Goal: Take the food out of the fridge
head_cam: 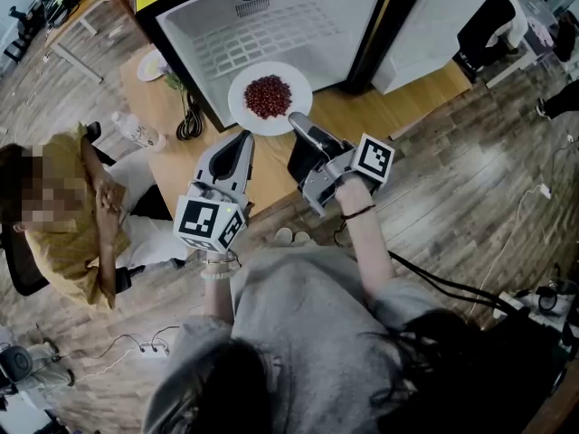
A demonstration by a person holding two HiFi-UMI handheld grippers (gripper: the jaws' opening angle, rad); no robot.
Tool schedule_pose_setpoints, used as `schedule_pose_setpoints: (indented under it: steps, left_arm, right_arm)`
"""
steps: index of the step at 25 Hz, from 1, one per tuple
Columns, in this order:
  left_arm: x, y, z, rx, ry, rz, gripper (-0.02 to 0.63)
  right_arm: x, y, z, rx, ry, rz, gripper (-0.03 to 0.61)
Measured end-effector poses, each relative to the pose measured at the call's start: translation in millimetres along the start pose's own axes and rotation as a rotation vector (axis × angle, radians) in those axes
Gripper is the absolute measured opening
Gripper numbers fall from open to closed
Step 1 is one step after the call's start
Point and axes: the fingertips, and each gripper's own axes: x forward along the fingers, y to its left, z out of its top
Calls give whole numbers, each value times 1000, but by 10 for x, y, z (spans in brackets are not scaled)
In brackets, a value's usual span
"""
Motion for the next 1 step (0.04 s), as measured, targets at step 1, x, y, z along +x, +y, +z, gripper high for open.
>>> schedule_pose_setpoints:
  steps: [1]
  left_arm:
    - [0, 0, 3, 1, -1, -1, 8]
  right_arm:
    - [-1, 2, 0, 0, -1, 1, 48]
